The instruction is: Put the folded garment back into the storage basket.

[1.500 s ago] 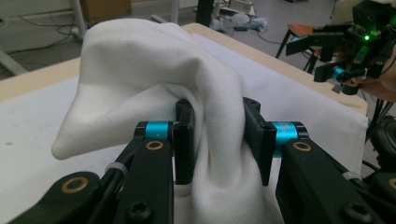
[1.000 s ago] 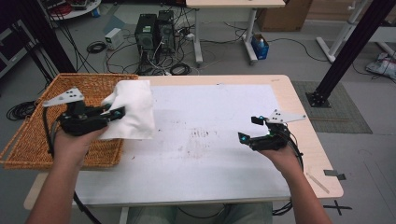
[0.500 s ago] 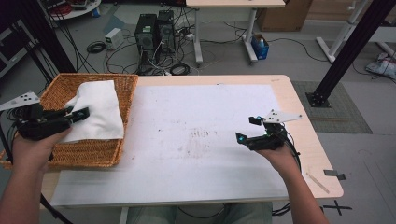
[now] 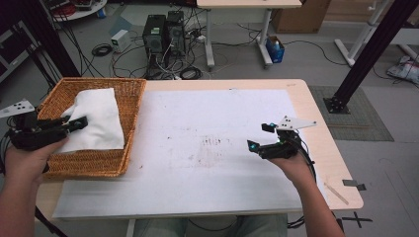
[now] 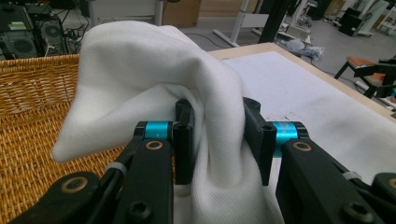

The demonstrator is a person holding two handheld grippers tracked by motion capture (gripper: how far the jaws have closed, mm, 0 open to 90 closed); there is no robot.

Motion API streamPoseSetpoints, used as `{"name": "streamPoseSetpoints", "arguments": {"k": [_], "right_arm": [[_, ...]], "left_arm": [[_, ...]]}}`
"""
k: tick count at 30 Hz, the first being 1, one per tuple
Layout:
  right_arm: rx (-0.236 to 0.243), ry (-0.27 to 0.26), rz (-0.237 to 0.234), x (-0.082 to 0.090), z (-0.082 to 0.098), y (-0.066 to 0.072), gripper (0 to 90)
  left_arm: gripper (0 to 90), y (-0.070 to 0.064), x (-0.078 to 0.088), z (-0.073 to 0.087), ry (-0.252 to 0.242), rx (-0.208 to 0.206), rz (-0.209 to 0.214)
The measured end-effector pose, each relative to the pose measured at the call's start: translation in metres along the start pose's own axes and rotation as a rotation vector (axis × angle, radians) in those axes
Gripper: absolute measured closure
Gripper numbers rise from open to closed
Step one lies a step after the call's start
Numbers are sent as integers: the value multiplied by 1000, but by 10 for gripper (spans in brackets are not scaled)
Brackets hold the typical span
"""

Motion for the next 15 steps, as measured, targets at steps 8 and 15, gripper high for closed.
{"name": "streamPoseSetpoints", "arguments": {"k": [8, 15], "right_arm": [[4, -1, 4, 0, 0, -1, 133], [6, -7, 3, 1, 0, 0, 133]], "left_arm": [[544, 19, -4, 10, 9, 11, -52], [250, 53, -12, 35, 45, 101, -183]]}}
Point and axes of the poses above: each handheld gripper's, and its own axes: x roughly backward along the jaws, z roughly out of its underside, y roughly to its left, the point moved 6 cm from there along -x, roughly forward along the jaws, and after that the axes turned 3 degrees about -z, right-handed, at the moved point
